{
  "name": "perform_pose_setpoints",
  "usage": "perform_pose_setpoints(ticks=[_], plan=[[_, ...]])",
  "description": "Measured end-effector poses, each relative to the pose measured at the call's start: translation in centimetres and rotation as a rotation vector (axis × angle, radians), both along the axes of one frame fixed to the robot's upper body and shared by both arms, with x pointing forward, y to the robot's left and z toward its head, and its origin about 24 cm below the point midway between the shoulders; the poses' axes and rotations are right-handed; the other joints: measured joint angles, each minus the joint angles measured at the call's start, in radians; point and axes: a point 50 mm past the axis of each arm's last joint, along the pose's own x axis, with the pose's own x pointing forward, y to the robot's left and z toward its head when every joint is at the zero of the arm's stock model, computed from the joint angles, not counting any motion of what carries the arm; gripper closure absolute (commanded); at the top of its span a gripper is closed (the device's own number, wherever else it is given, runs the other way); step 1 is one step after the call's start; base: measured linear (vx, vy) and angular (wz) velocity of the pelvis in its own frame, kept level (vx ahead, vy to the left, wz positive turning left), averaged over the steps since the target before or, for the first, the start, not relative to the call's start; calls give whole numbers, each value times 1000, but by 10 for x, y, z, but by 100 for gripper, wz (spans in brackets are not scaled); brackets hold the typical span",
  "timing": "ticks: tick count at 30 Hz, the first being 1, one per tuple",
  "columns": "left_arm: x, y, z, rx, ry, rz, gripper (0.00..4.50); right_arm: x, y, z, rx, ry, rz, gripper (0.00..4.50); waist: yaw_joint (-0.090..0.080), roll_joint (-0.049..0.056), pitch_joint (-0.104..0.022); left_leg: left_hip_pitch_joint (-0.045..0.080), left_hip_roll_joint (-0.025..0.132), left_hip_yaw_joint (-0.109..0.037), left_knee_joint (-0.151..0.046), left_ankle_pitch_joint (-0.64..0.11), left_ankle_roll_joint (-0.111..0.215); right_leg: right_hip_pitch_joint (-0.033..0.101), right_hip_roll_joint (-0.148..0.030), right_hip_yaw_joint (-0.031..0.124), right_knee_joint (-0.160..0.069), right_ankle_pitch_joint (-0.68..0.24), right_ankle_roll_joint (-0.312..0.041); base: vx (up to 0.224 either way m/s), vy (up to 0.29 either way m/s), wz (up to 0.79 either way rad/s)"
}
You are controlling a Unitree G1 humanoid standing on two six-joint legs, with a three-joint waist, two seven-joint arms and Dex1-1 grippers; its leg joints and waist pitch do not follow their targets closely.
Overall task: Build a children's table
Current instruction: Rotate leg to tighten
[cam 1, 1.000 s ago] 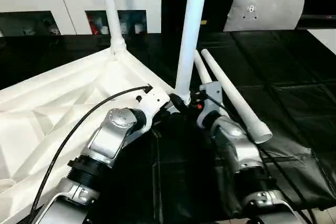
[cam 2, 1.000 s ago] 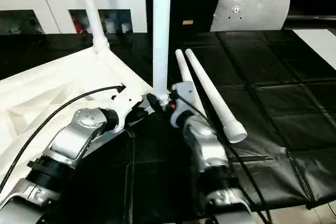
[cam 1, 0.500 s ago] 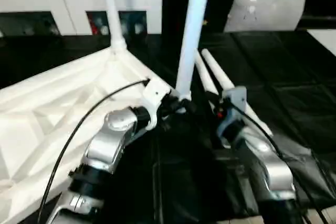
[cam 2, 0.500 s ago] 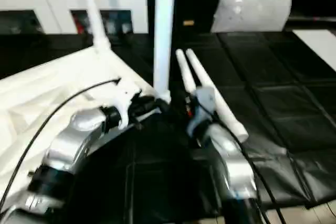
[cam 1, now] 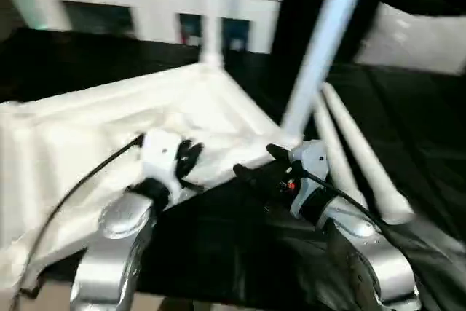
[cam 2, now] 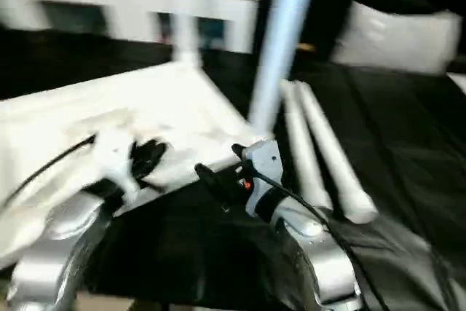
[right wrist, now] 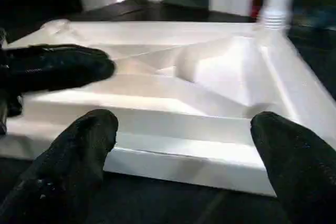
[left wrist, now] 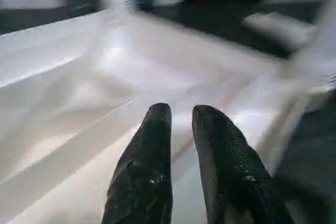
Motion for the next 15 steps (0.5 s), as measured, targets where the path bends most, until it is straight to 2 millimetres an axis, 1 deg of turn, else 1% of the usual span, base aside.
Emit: perform_pose_setpoints(ticks=[1,2,3,4,5,6,7,8,9,10,11,12,13,14,15], plan=[[0,2,-1,5,13,15,365,0,1,1,1,-3,8,0,0,0,0,-3,-5,-4,0,0,0,2,-2,0,4,-4,1,-17,-8,49],[0,5,-1,17,23,25,365,1,2,2,6,-3,12,0,0,-1,1,-9,-11,-8,0,0,0,2,-7,0,14,-13,3,-19,-12,52],[0,7,-1,27,26,26,365,1,2,2,9,1,13,0,0,-2,1,-14,-17,-12,0,0,0,2,-9,1,17,-17,5,-19,-12,52],[0,7,0,35,26,22,365,1,3,1,10,9,13,0,2,-3,1,-15,-20,-15,0,0,0,3,-9,2,19,-22,5,-10,-18,58],[0,7,1,44,31,12,365,2,4,-2,12,30,11,0,3,-1,2,-17,-21,-15,0,0,0,8,-10,1,19,-24,7,-2,-19,56],[0,8,2,46,35,10,335,2,4,-4,11,44,10,0,3,0,3,-19,-22,-16,0,0,0,13,-10,1,19,-26,9,-12,-22,79],[0,8,4,47,35,11,335,2,4,-5,10,49,7,0,3,2,3,-24,-25,-17,-1,0,0,16,-10,1,21,-28,11,-12,-11,48],[0,8,5,45,35,14,329,2,3,-5,11,49,3,0,3,1,4,-34,-35,-22,-6,0,0,13,-10,8,30,-43,11,-40,-5,52],[1,9,5,43,42,16,329,2,3,-5,9,51,0,0,3,1,3,-36,-44,-23,-12,0,0,10,-9,19,38,-53,9,-30,-2,28],[0,9,5,47,49,18,323,2,2,-6,7,53,-4,0,2,-2,2,-35,-55,-23,-20,0,0,10,-11,29,43,-57,7,-17,-18,63],[1,10,5,58,48,15,296,2,1,-7,1,57,-15,0,3,-4,3,-31,-61,-20,-18,-2,0,10,-16,35,42,-58,8,-10,-21,68],[1,11,6,63,43,14,296,2,0,-8,-2,60,-24,0,3,1,8,-32,-58,-17,16,-24,3,19,-28,17,41,-58,11,-10,-21,68],[0,12,6,68,40,19,289,2,-1,-9,-9,66,-29,0,10,11,11,-25,-47,-17,74,-52,7,36,-36,-6,41,-58,21,-19,24,38],[1,14,8,55,34,32,287,2,-3,-9,-10,62,-46,0,-1,44,15,3,-24,-20,113,-62,8,73,-44,-56,40,-65,32,56,107,25],[3,14,12,39,19,40,287,2,-3,-10,0,70,-66,0,-8,45,19,11,-19,-12,115,-52,28,73,-34,-38,48,-69,37,56,107,25]])
